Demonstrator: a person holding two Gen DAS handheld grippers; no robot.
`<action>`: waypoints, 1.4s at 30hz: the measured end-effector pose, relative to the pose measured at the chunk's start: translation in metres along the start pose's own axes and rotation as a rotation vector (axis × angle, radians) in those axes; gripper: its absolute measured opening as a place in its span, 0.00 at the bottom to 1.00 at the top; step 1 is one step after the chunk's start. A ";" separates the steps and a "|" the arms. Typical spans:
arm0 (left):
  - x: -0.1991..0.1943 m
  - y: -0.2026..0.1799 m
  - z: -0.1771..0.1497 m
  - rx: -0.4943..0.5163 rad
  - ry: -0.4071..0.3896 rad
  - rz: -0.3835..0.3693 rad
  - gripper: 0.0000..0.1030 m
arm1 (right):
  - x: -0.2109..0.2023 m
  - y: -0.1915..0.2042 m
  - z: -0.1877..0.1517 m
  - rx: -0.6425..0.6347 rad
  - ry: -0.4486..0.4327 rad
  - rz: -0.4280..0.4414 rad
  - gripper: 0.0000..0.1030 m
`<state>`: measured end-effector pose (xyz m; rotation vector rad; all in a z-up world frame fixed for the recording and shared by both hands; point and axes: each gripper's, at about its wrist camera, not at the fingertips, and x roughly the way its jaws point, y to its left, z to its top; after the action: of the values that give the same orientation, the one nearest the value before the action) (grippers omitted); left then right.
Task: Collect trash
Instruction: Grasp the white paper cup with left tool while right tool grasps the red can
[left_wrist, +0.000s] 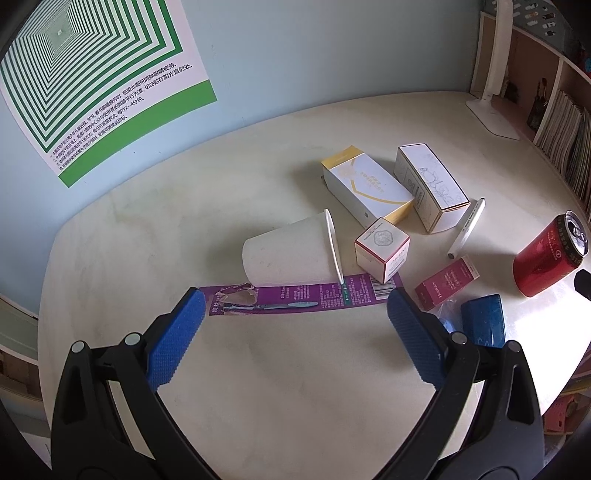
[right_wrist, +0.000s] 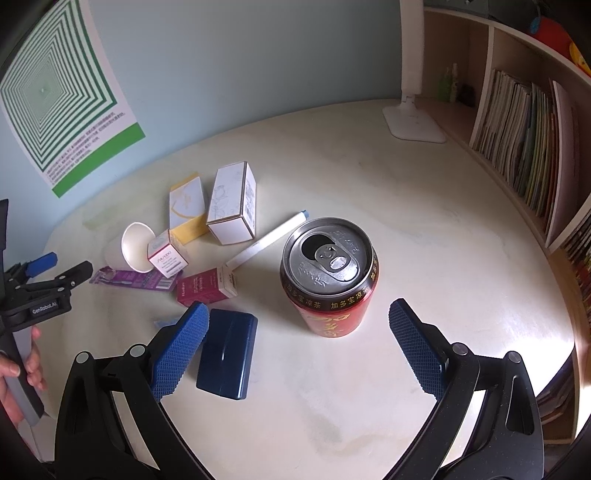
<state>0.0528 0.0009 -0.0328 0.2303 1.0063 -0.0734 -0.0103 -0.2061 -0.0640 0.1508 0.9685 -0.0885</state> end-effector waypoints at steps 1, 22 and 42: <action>0.002 0.000 0.001 -0.001 0.002 -0.001 0.94 | 0.002 -0.001 0.000 0.000 0.001 0.000 0.94; 0.061 -0.001 0.021 -0.008 0.088 0.034 0.94 | 0.041 -0.011 0.008 0.012 0.059 -0.015 0.93; 0.094 0.006 0.036 -0.020 0.124 -0.049 0.04 | 0.064 0.001 0.030 -0.017 0.062 0.011 0.67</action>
<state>0.1335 0.0029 -0.0930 0.1937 1.1357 -0.0943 0.0499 -0.2105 -0.1002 0.1439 1.0297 -0.0659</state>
